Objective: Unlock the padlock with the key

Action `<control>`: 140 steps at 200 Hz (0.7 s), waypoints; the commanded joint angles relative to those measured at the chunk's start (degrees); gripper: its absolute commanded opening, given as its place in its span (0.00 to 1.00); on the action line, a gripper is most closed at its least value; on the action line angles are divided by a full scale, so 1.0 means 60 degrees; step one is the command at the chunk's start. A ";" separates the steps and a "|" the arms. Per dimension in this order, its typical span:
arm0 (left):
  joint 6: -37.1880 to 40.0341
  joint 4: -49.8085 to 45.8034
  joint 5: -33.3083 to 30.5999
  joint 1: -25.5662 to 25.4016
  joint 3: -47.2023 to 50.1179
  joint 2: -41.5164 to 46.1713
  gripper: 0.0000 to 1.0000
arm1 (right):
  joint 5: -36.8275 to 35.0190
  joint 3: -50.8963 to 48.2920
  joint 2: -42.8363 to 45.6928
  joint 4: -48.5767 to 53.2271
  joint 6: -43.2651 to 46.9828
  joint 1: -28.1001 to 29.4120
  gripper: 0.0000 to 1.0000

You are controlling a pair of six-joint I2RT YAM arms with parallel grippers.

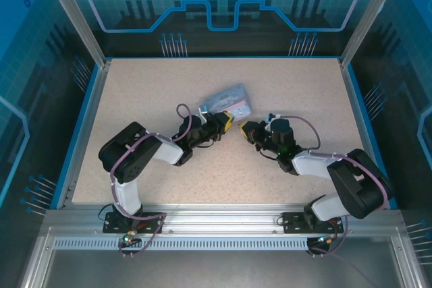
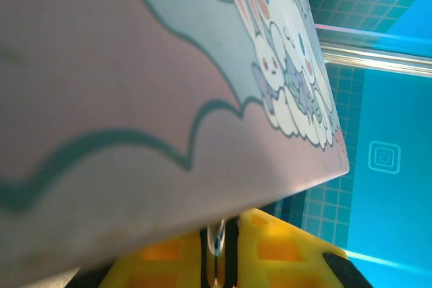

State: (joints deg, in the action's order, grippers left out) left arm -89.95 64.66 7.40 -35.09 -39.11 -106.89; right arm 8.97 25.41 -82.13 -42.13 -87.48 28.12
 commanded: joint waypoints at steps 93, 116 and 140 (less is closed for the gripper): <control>-0.0074 0.0819 0.0290 -0.0063 -0.0168 0.0014 0.00 | -0.0218 0.0715 -0.0590 -0.0347 -0.0083 0.0126 0.00; -0.0066 0.0823 0.0276 -0.0061 -0.0174 0.0009 0.00 | -0.0170 0.0773 -0.0646 -0.0365 -0.0083 0.0132 0.00; -0.0063 0.0824 0.0302 -0.0068 -0.0205 -0.0005 0.00 | -0.0179 0.0790 -0.0693 -0.0376 -0.0083 0.0137 0.00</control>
State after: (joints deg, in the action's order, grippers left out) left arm -89.95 64.64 7.35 -35.05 -39.11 -106.89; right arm 8.97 28.58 -85.27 -42.52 -87.68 28.14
